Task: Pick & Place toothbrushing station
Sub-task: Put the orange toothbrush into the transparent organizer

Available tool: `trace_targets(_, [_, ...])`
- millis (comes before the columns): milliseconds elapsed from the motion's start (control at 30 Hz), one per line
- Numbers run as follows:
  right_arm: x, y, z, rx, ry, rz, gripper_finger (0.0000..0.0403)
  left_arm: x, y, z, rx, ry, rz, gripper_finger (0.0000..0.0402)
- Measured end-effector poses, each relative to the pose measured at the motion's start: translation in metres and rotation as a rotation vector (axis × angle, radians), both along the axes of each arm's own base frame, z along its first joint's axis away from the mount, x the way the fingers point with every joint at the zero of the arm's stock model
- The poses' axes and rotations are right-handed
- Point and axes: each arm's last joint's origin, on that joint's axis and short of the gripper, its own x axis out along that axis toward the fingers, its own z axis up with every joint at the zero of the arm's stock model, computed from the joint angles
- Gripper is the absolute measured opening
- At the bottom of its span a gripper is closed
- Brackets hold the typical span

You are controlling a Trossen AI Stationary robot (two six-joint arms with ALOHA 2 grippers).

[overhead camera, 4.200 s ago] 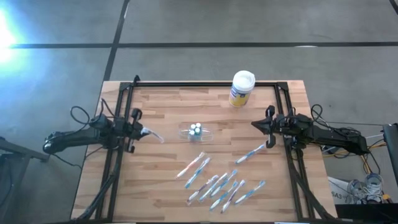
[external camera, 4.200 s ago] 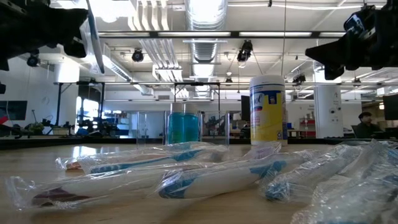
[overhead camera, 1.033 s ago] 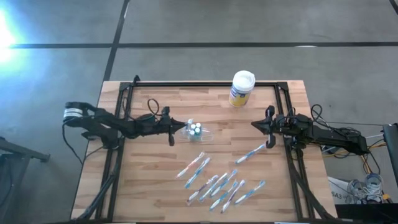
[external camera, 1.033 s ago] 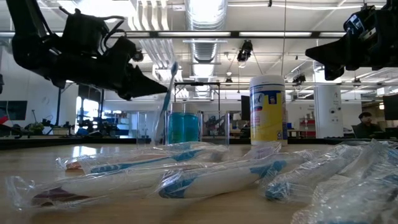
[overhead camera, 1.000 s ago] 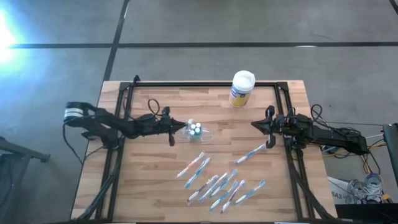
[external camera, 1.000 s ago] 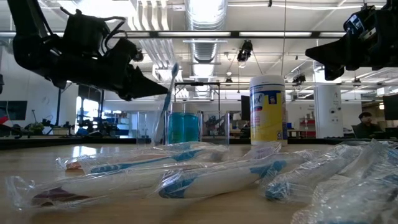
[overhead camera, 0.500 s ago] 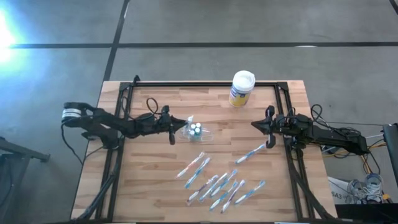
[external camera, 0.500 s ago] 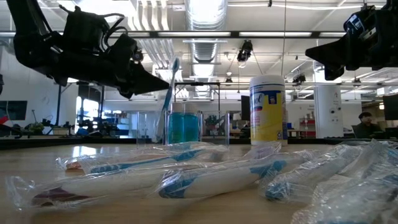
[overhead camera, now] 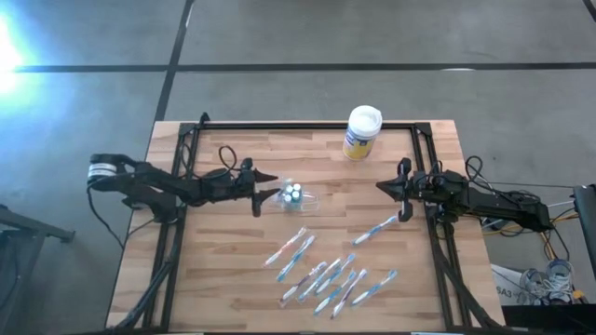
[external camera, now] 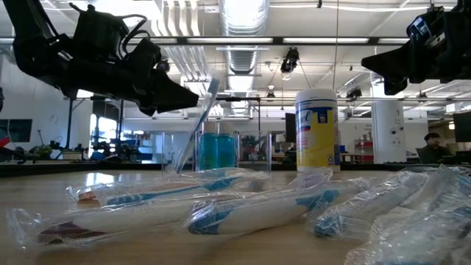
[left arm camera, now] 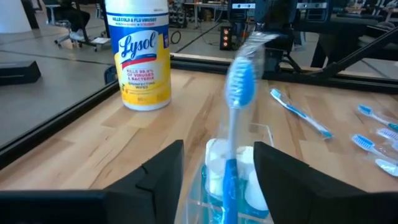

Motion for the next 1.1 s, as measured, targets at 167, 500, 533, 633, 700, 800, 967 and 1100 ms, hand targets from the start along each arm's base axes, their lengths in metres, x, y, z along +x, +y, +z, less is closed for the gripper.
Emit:
trace_targets(167, [0.0,0.0,0.0,0.0,0.0,0.0,0.0008,-0.002,0.0,0.006,0.02,-0.021,-0.001,0.0211])
trace_targets(500, [0.0,0.0,0.0,-0.001,0.0,0.0,0.0008,-0.032,-0.007,0.047,0.083,-0.103,-0.07,0.0211])
trace_targets(533, [0.0,0.0,0.0,-0.001,0.0,0.0,0.0008,-0.037,-0.008,0.052,0.085,-0.115,-0.078,0.0211])
trace_targets(633, [0.0,0.0,0.0,0.0,0.0,0.0,0.0008,-0.052,-0.012,0.065,0.088,-0.158,-0.096,0.0208])
trace_targets(700, [0.0,0.0,0.0,-0.001,0.0,0.0,0.0008,-0.062,-0.014,0.071,0.091,-0.179,-0.111,0.0202])
trace_targets(800, [0.0,0.0,0.0,0.0,0.0,0.0,0.0008,-0.076,-0.017,0.073,0.087,-0.162,-0.127,0.0178])
trace_targets(967, [0.0,0.0,0.0,-0.001,0.0,0.0,0.0008,-0.091,-0.019,0.07,0.067,-0.099,-0.119,0.0086])
trace_targets(1100, [0.0,0.0,0.0,0.0,0.0,0.0,0.0008,-0.097,-0.02,0.066,0.058,-0.051,-0.12,0.0011])
